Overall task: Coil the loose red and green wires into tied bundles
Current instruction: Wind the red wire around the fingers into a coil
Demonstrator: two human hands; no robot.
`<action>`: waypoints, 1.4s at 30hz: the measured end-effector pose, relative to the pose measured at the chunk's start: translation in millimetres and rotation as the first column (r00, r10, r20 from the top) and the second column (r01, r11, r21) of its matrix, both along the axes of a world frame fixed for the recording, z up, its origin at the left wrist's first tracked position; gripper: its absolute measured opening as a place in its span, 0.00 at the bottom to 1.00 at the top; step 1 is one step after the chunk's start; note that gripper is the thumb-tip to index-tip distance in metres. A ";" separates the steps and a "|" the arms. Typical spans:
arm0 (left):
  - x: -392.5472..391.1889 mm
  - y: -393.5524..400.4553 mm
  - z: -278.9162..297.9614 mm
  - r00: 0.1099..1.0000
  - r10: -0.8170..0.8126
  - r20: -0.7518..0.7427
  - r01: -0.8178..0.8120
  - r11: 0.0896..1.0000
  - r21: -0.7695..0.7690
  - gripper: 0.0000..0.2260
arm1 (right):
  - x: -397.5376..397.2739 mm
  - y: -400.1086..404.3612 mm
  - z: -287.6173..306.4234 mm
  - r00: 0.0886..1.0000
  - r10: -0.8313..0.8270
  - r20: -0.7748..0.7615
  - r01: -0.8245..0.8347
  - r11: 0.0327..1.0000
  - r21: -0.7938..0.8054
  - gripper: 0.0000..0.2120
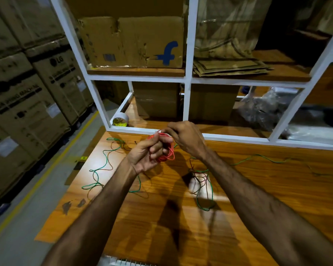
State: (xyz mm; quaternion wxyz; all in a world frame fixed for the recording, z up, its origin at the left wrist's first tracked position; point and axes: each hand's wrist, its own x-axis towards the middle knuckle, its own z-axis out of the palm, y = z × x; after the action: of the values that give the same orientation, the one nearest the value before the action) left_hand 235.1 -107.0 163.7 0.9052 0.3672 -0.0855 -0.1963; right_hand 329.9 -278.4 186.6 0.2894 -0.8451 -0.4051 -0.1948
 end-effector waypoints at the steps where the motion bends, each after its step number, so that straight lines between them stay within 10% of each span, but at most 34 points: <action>1: -0.2 -2.8 4.0 0.998 0.057 -0.009 -0.058 0.997 -0.057 0.17 | 0.0 -0.5 -2.1 1.000 -0.008 -0.010 0.008 1.000 -0.023 0.15; 6: 6.0 -3.4 25.7 0.952 0.299 -0.067 -0.301 0.875 -0.379 0.18 | -4.0 -8.8 -24.7 0.993 -0.055 -0.107 0.046 0.996 -0.080 0.24; 17: 42.7 28.3 9.0 0.742 0.639 -0.204 -0.671 0.711 -0.212 0.26 | -32.8 5.7 -15.9 0.997 0.016 -0.076 -0.042 0.933 -0.358 0.15; 22: 49.0 43.6 -8.5 0.663 0.748 -0.027 -0.719 0.647 0.254 0.16 | -35.1 23.3 -3.5 0.988 0.060 -0.146 -0.118 0.893 -0.434 0.18; 28: 33.7 29.1 -24.2 0.614 0.660 0.433 -0.713 0.227 0.664 0.13 | -22.3 44.4 13.4 0.995 0.066 -0.074 -0.091 0.906 -0.413 0.15; 32: 20.7 45.4 -32.5 0.797 0.441 0.413 -0.574 0.341 0.744 0.20 | -4.4 40.4 21.7 1.000 0.007 -0.029 -0.017 0.927 -0.374 0.18; 36: 7.4 57.1 -33.8 0.964 0.195 0.179 -0.264 0.669 0.694 0.28 | -1.1 37.4 22.4 1.000 -0.014 -0.007 0.011 0.956 -0.293 0.18; 42: -9.4 61.5 -23.1 0.975 -0.220 0.024 0.180 0.853 0.490 0.17 | -10.7 43.7 -13.7 0.999 -0.051 -0.007 0.048 0.973 -0.227 0.20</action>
State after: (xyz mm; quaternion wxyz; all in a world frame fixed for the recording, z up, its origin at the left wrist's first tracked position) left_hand 225.6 -45.5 140.5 0.7549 0.5785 -0.1069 -0.2899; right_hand 319.2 -234.6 172.9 0.1888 -0.8837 -0.4015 -0.1493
